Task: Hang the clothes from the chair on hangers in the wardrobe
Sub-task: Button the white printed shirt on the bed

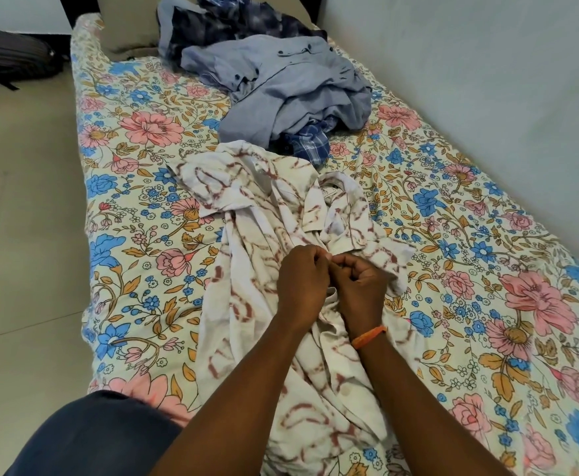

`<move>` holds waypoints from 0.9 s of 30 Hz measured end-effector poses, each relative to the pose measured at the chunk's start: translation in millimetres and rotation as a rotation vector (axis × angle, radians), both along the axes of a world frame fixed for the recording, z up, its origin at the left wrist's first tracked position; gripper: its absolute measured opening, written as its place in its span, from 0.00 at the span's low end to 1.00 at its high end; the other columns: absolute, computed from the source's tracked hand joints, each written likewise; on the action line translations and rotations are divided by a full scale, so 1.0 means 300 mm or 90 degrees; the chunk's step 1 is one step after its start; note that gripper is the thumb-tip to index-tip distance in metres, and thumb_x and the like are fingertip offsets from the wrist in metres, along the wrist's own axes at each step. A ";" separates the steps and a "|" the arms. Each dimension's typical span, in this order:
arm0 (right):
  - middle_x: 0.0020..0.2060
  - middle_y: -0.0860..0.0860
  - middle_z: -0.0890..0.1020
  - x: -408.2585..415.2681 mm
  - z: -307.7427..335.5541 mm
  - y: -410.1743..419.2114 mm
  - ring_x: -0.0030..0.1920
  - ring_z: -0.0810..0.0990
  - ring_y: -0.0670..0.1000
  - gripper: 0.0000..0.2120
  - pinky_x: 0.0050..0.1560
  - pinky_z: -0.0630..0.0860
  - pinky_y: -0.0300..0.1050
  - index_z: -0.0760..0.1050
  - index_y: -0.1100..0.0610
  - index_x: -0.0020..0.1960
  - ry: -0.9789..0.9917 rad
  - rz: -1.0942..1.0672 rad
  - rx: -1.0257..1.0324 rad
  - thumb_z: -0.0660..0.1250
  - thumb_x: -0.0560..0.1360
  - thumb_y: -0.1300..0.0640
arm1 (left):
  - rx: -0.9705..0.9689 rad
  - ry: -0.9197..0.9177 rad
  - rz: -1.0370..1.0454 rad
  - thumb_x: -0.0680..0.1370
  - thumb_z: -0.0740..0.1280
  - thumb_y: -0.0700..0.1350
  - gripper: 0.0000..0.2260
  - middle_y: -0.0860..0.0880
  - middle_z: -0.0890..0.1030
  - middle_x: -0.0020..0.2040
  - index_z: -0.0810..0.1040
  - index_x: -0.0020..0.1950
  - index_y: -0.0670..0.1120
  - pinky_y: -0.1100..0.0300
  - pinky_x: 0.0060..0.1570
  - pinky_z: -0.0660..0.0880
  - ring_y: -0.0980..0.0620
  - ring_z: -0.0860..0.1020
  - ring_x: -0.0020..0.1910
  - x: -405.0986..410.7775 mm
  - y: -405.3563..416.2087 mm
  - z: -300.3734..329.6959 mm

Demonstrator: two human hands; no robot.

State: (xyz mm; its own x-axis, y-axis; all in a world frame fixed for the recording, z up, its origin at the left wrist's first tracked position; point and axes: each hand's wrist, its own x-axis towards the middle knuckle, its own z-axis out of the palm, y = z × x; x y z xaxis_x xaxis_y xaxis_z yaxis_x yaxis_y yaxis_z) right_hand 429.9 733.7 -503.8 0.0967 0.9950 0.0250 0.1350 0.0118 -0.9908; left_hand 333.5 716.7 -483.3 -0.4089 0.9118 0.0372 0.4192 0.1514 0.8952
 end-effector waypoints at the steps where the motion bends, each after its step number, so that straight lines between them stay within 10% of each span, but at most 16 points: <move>1: 0.33 0.63 0.83 -0.001 0.003 -0.002 0.31 0.79 0.56 0.04 0.35 0.79 0.50 0.84 0.56 0.43 0.007 0.008 -0.010 0.74 0.74 0.63 | -0.007 0.014 0.013 0.79 0.62 0.40 0.12 0.53 0.76 0.33 0.75 0.36 0.50 0.61 0.35 0.70 0.55 0.75 0.33 0.009 0.001 -0.009; 7: 0.39 0.58 0.86 -0.001 0.041 -0.004 0.35 0.83 0.53 0.03 0.37 0.80 0.44 0.84 0.61 0.46 0.071 0.018 -0.067 0.72 0.74 0.65 | -0.059 0.009 0.023 0.73 0.57 0.44 0.08 0.42 0.77 0.35 0.66 0.33 0.50 0.44 0.36 0.79 0.40 0.79 0.37 0.034 0.013 -0.034; 13: 0.29 0.55 0.79 0.017 0.089 -0.007 0.28 0.75 0.49 0.03 0.31 0.75 0.40 0.83 0.62 0.45 0.120 0.039 -0.128 0.72 0.75 0.63 | -0.090 -0.047 -0.030 0.82 0.59 0.41 0.15 0.47 0.77 0.34 0.74 0.36 0.42 0.56 0.35 0.71 0.48 0.76 0.34 -0.009 0.023 0.018; 20: 0.31 0.47 0.80 -0.005 0.066 -0.026 0.32 0.78 0.47 0.08 0.36 0.74 0.45 0.80 0.54 0.37 -0.350 0.006 0.077 0.69 0.73 0.53 | -0.117 0.120 -0.059 0.76 0.62 0.36 0.14 0.47 0.75 0.31 0.68 0.31 0.47 0.53 0.36 0.63 0.49 0.72 0.32 -0.004 -0.008 0.039; 27: 0.28 0.45 0.77 0.007 0.051 -0.029 0.29 0.74 0.44 0.08 0.33 0.73 0.46 0.78 0.55 0.36 -0.249 -0.044 0.113 0.68 0.74 0.60 | -0.053 0.258 -0.035 0.74 0.59 0.45 0.11 0.49 0.80 0.35 0.75 0.33 0.47 0.50 0.44 0.75 0.45 0.79 0.39 0.012 -0.025 0.058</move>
